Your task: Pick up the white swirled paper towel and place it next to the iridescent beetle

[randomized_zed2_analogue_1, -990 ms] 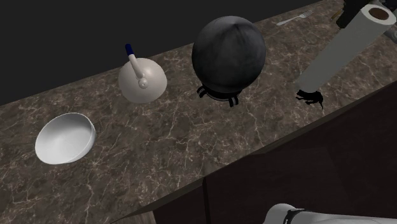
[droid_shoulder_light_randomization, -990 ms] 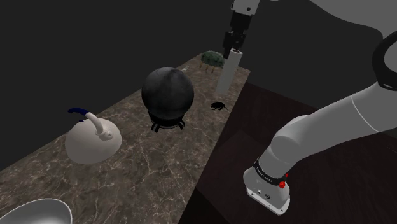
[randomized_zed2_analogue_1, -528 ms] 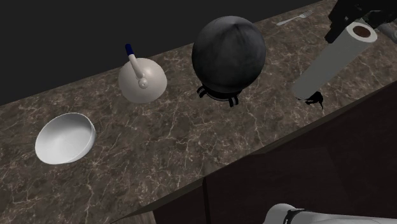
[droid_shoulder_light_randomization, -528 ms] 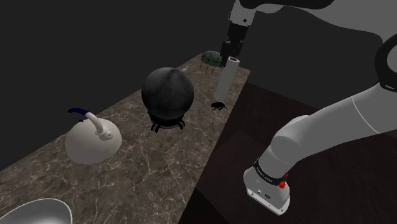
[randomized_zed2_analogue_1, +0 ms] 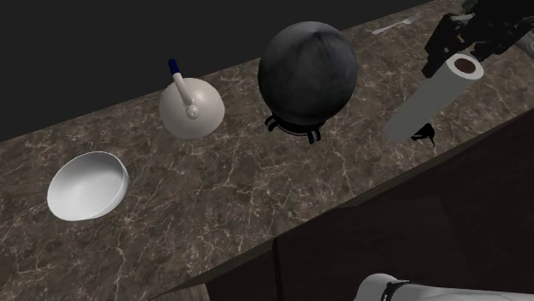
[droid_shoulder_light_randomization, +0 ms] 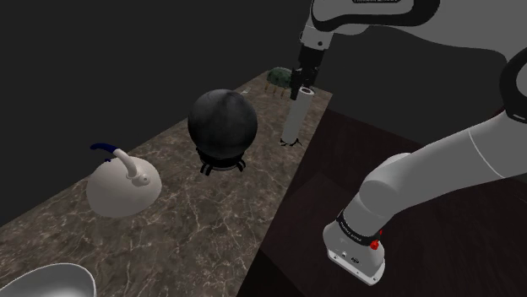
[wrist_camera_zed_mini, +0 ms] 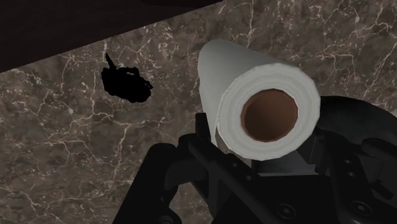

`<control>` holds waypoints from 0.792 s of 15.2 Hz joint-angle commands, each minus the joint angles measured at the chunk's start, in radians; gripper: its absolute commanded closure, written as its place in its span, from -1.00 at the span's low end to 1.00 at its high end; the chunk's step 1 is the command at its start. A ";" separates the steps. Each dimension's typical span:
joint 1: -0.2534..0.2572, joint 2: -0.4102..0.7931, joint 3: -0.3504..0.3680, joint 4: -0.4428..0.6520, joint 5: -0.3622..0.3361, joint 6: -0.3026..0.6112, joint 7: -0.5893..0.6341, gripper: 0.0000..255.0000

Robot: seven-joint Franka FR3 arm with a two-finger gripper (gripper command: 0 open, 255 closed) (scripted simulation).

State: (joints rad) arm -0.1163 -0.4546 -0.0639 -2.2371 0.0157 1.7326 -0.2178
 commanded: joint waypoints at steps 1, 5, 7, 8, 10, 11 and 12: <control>0.000 0.004 0.000 -0.023 0.000 0.028 0.000 1.00; 0.000 0.008 0.000 -0.074 0.000 0.082 -0.002 1.00; 0.000 0.011 -0.001 -0.098 0.000 0.109 -0.003 1.00; 0.000 0.013 -0.001 -0.110 0.001 0.123 -0.004 1.00; 0.000 0.017 -0.002 -0.133 0.001 0.151 -0.005 1.00; 0.000 0.020 -0.002 -0.145 0.001 0.165 -0.005 1.00; 0.000 0.023 -0.002 -0.156 0.001 0.179 -0.006 1.00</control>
State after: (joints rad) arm -0.1162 -0.4350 -0.0652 -2.3819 0.0168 1.8968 -0.2224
